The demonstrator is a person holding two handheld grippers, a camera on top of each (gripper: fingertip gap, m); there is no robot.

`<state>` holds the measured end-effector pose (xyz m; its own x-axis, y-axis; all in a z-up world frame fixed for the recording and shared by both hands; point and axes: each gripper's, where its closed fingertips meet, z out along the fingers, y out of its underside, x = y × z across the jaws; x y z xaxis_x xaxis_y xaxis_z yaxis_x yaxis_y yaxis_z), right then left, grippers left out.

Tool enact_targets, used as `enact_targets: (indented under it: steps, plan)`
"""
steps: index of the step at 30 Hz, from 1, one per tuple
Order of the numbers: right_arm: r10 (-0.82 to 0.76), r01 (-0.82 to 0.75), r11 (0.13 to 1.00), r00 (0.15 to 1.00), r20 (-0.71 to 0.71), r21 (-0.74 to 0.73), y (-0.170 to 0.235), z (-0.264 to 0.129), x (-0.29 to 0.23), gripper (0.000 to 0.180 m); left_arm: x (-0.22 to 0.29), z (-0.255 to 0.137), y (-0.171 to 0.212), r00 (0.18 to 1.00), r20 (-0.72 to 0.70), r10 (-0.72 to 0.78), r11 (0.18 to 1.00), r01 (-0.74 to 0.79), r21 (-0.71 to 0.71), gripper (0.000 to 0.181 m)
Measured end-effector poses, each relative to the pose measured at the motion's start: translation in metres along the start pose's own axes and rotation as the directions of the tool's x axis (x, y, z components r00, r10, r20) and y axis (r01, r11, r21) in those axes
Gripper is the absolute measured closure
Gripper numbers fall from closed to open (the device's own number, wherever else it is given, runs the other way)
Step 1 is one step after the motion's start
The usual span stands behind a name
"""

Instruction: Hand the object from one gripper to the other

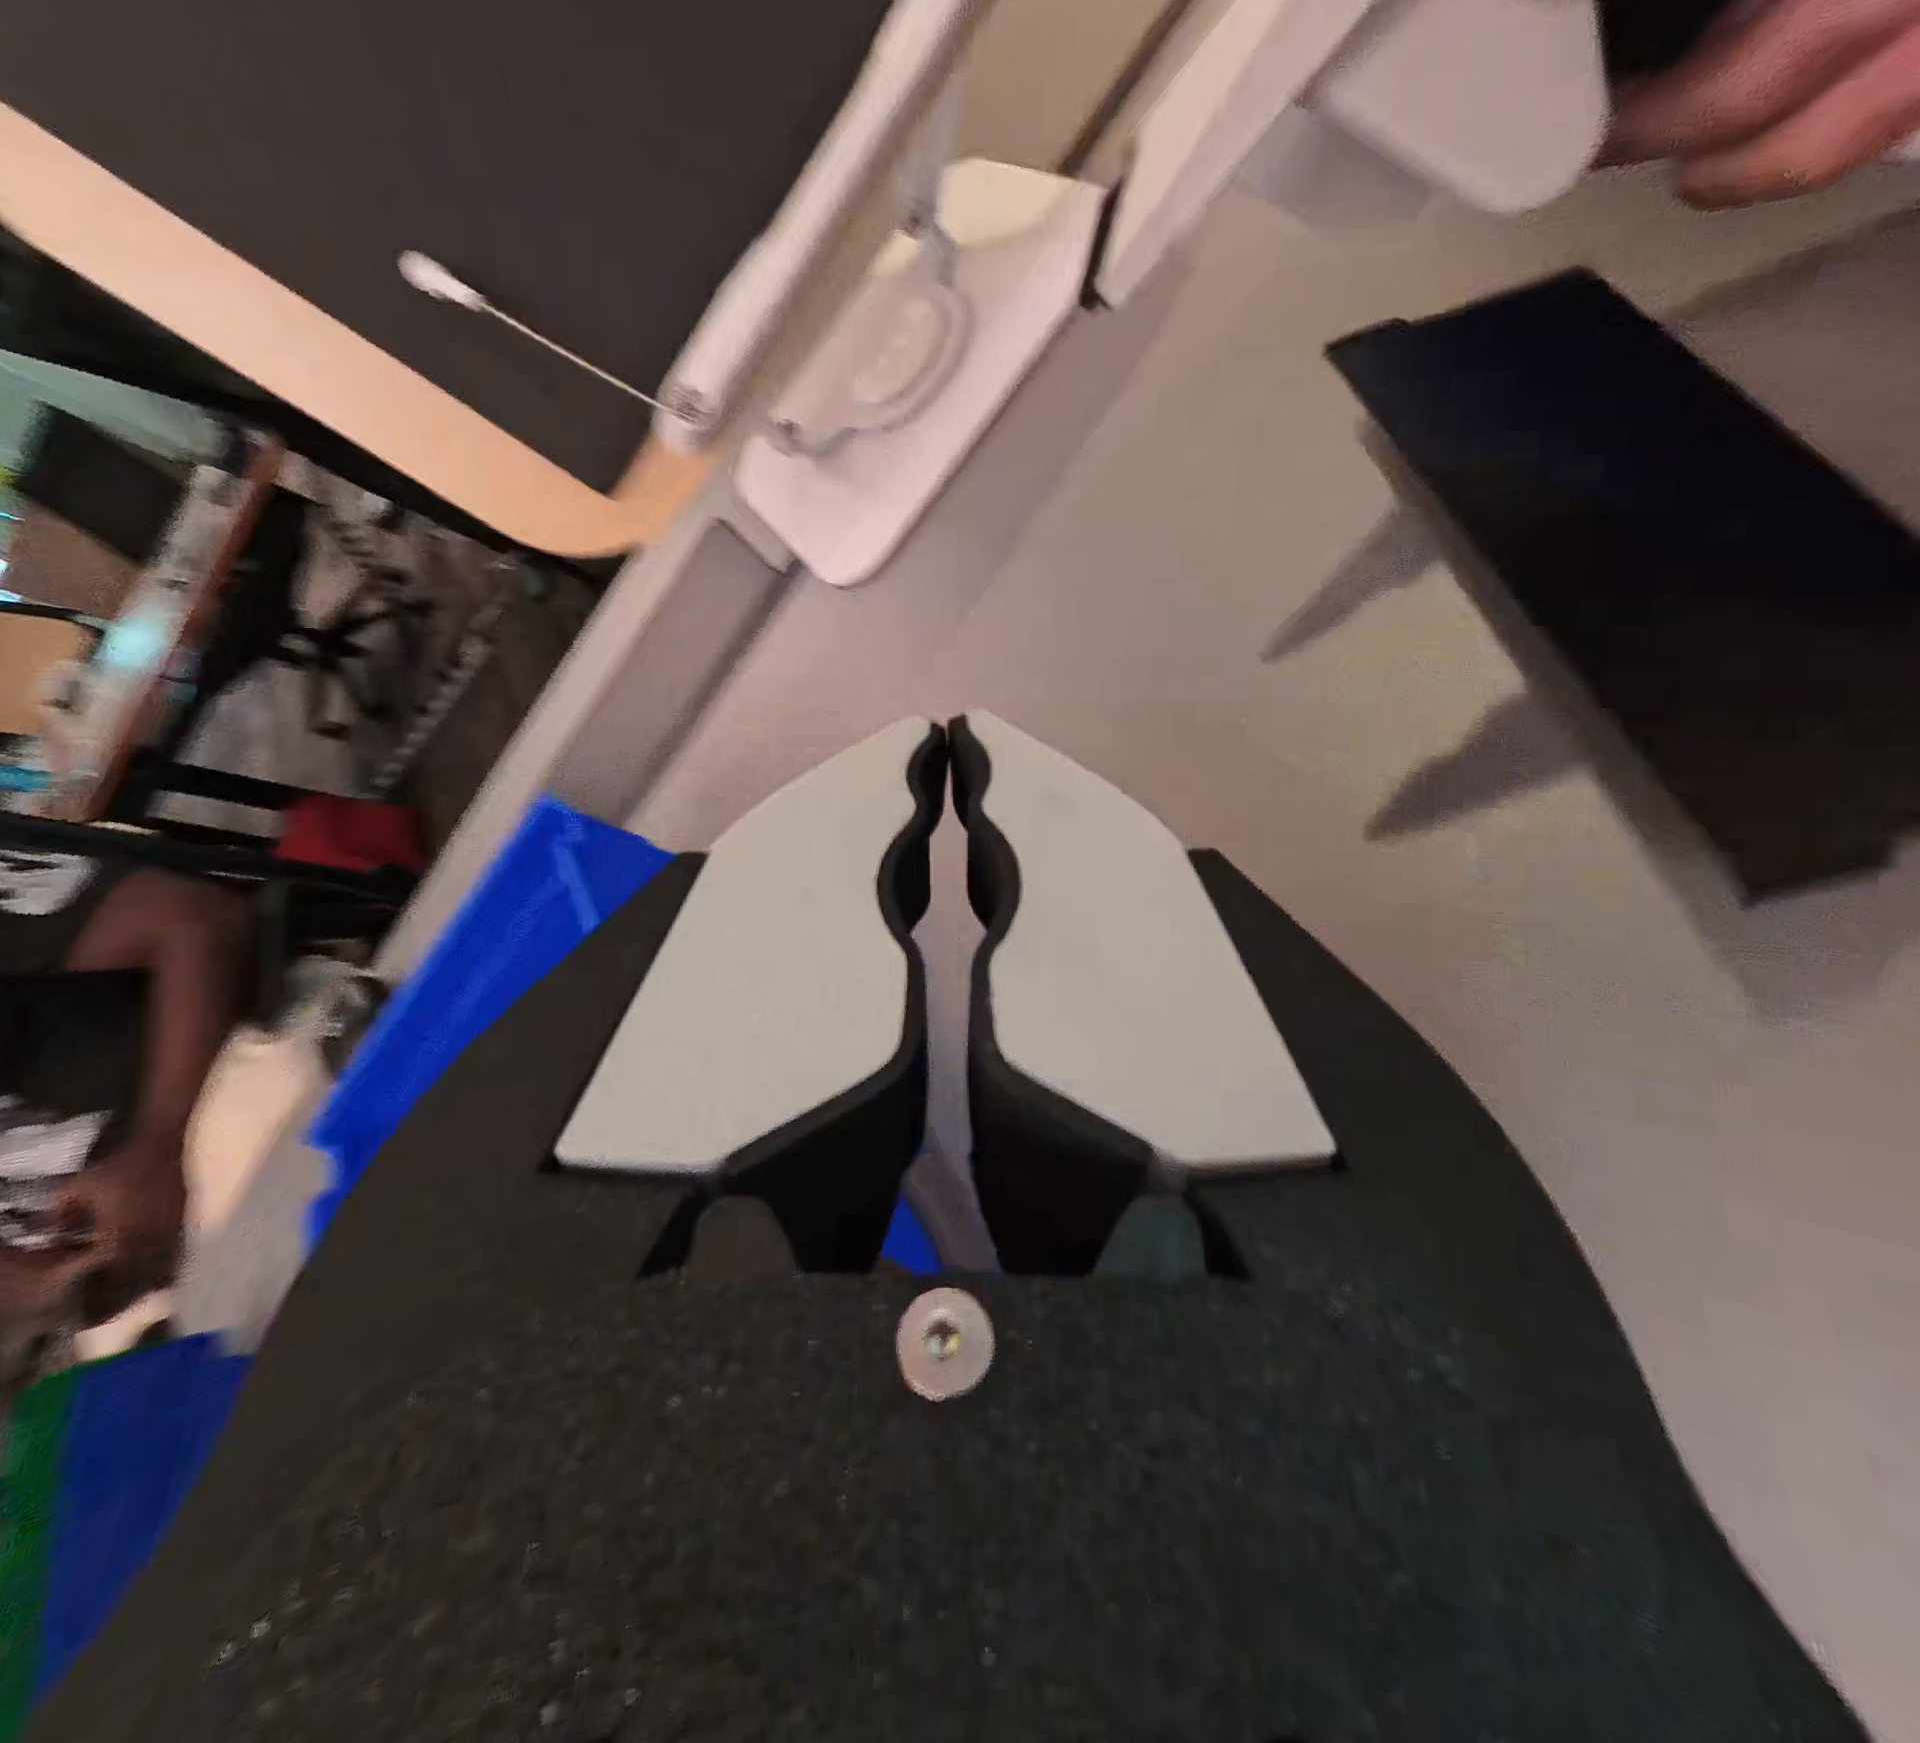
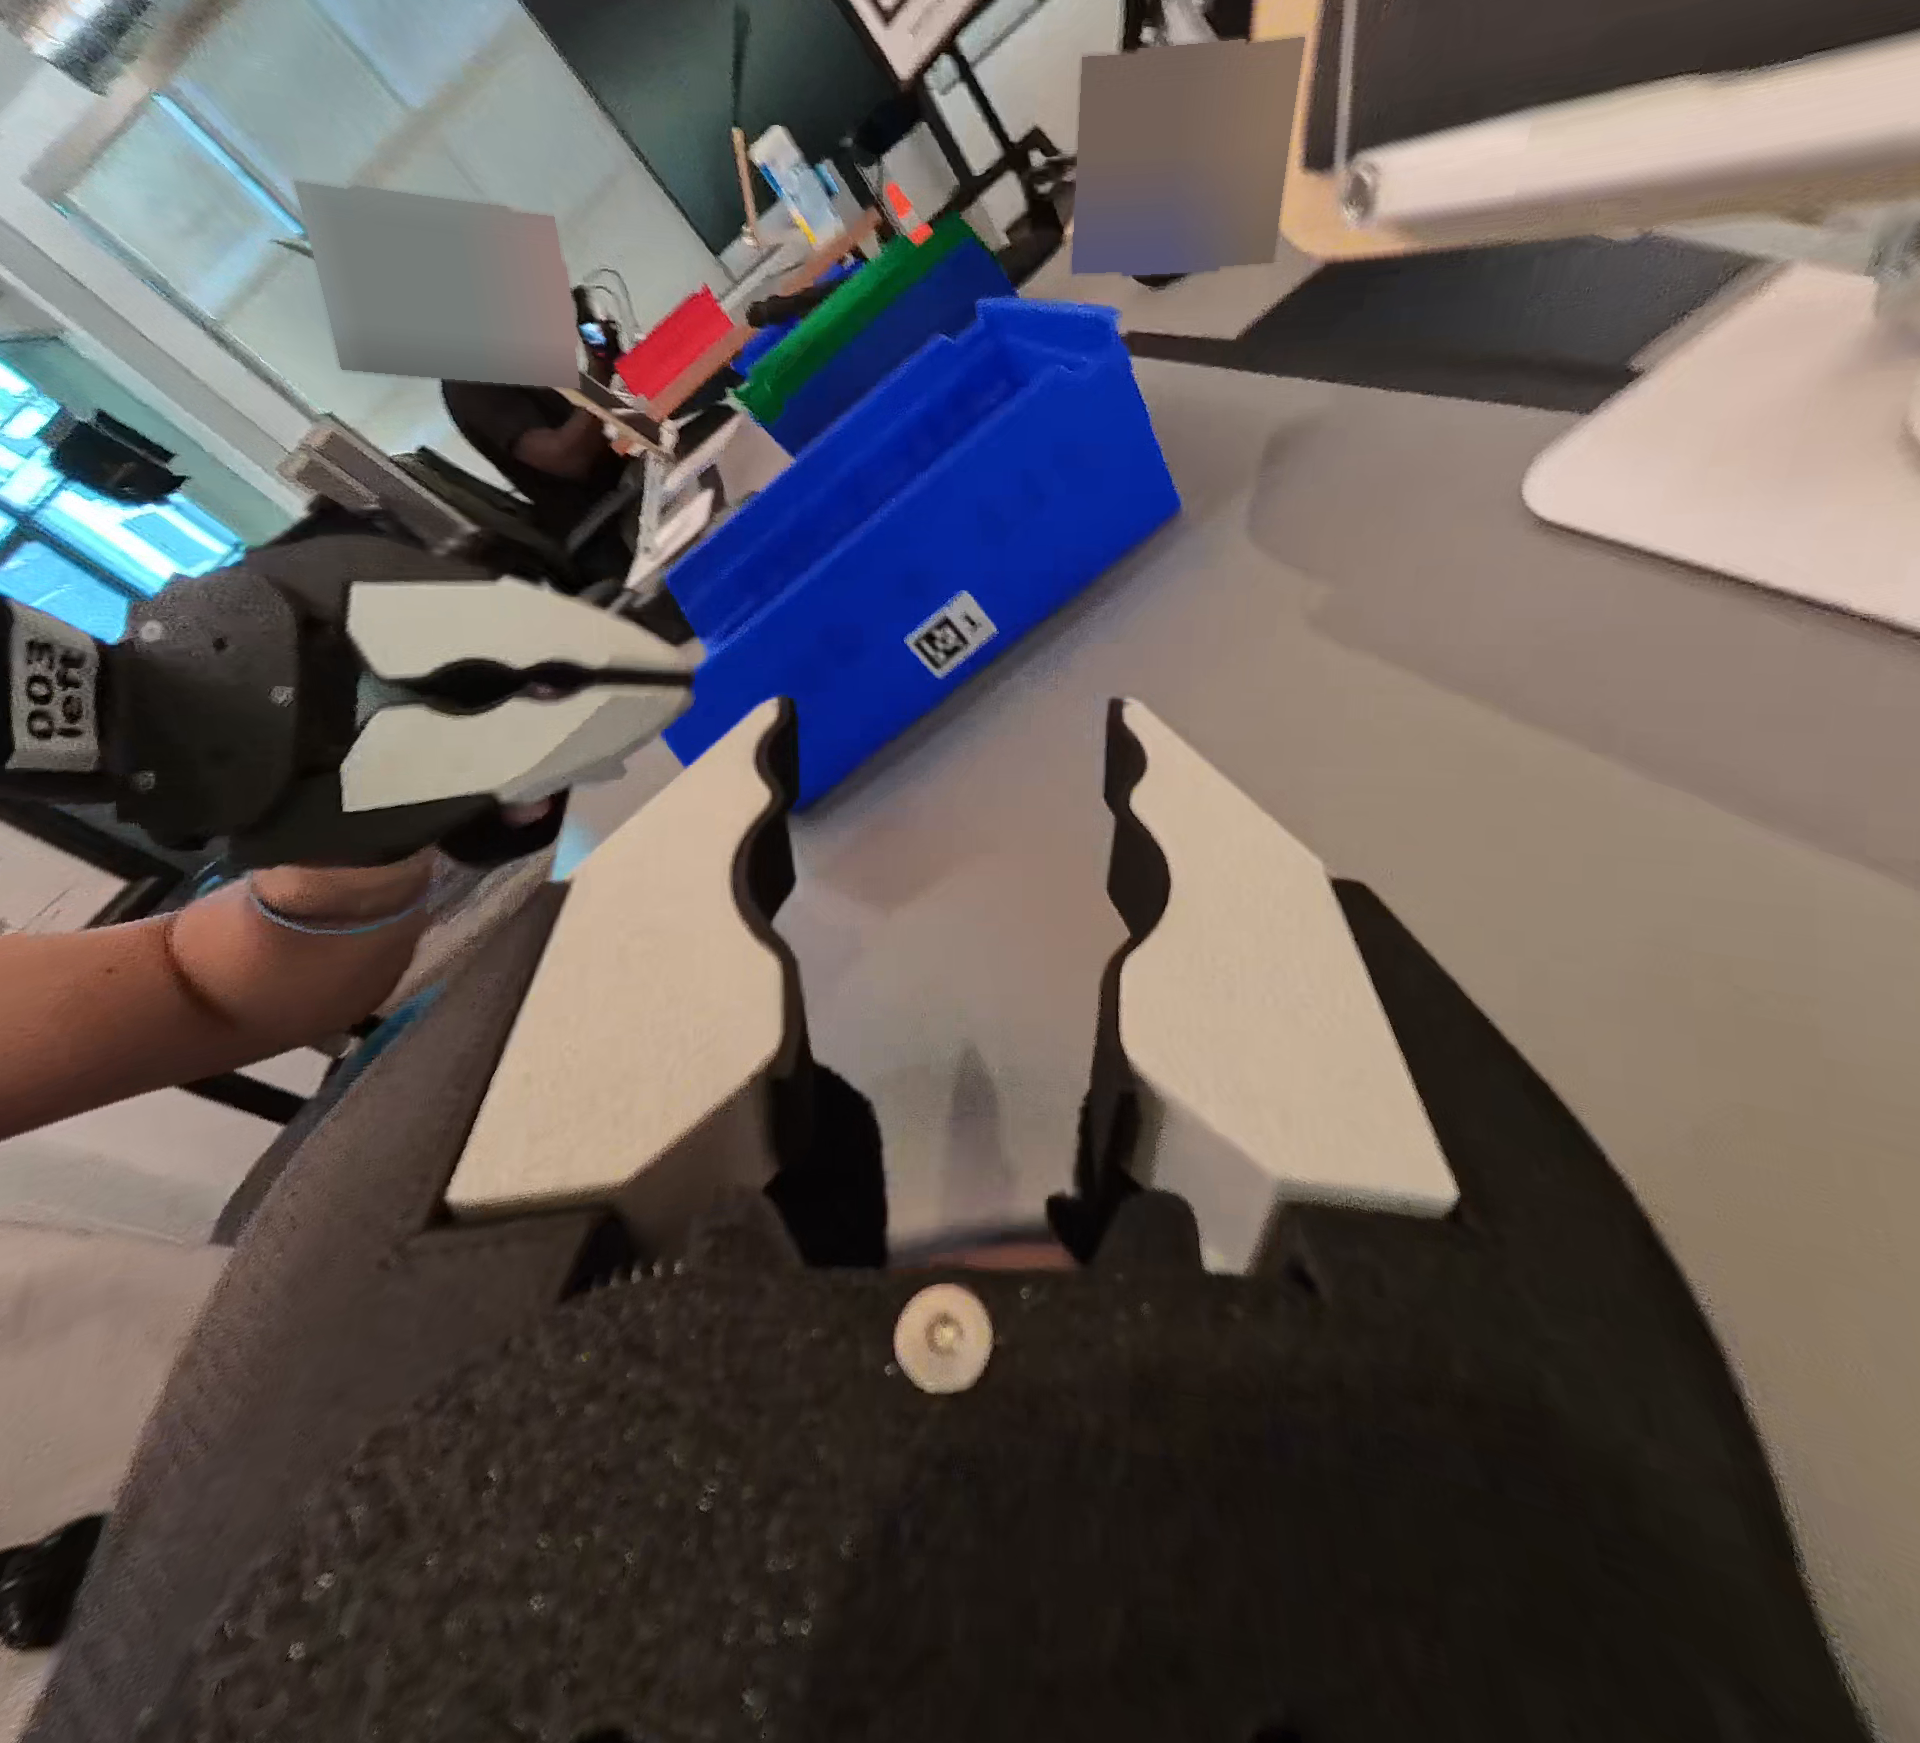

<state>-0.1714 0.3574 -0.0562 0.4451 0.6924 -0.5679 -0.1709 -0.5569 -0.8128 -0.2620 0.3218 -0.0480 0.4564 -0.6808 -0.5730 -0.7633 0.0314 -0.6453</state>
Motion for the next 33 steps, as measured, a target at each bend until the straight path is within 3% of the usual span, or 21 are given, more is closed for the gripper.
enact_targets:
  steps: [4, 7, 10, 13, 19, 24, 28, 29, 30, 33]
  plan:
    - [-0.115, 0.112, 0.993, 0.984, -0.134, -0.023, 0.022, -0.017, 0.016, 0.121, 0.064, -0.010, 0.027, 0.968, -0.183, -0.169, 0.986, 0.166, -0.035, 0.168]
    - [-0.063, 0.051, 0.996, 0.985, -0.163, -0.075, 0.030, -0.023, 0.012, 0.121, 0.099, -0.018, 0.036, 0.912, -0.256, -0.322, 0.947, 0.316, -0.064, 0.157]
    - [-0.129, 0.065, 0.974, 0.948, -0.293, -0.218, 0.052, -0.039, 0.005, 0.120, 0.132, -0.035, 0.047, 0.850, -0.347, -0.397, 0.916, 0.392, -0.086, 0.154]
    - [-0.239, 0.056, 0.924, 0.857, -0.457, -0.378, 0.099, -0.072, -0.011, 0.118, 0.139, -0.050, 0.066, 0.832, -0.336, -0.442, 0.894, 0.441, -0.083, 0.151]
    - [-0.381, 0.076, 0.910, 0.546, -0.747, -0.408, 0.165, -0.155, -0.021, 0.096, 0.154, -0.066, 0.085, 0.741, -0.397, -0.542, 0.827, 0.553, -0.098, 0.152]
    - [-0.325, -0.105, 0.886, 0.555, -0.765, -0.452, 0.202, -0.163, -0.004, 0.067, 0.161, -0.067, 0.072, 0.691, -0.463, -0.555, 0.807, 0.583, -0.095, 0.152]
    - [-0.309, -0.078, 0.895, 0.603, -0.736, -0.440, 0.202, -0.160, 0.001, 0.065, 0.162, -0.071, 0.067, 0.724, -0.453, -0.520, 0.829, 0.557, -0.061, 0.153]
    - [-0.315, -0.075, 0.891, 0.608, -0.728, -0.448, 0.201, -0.160, 0.002, 0.067, 0.162, -0.072, 0.065, 0.733, -0.450, -0.511, 0.834, 0.549, -0.052, 0.153]
    - [-0.316, -0.073, 0.890, 0.612, -0.725, -0.450, 0.198, -0.160, 0.001, 0.094, 0.163, -0.072, 0.063, 0.740, -0.449, -0.501, 0.840, 0.541, -0.044, 0.153]
    - [-0.317, -0.068, 0.892, 0.611, -0.725, -0.447, 0.197, -0.160, 0.001, 0.101, 0.167, -0.073, 0.062, 0.774, -0.439, -0.456, 0.868, 0.495, -0.030, 0.154]
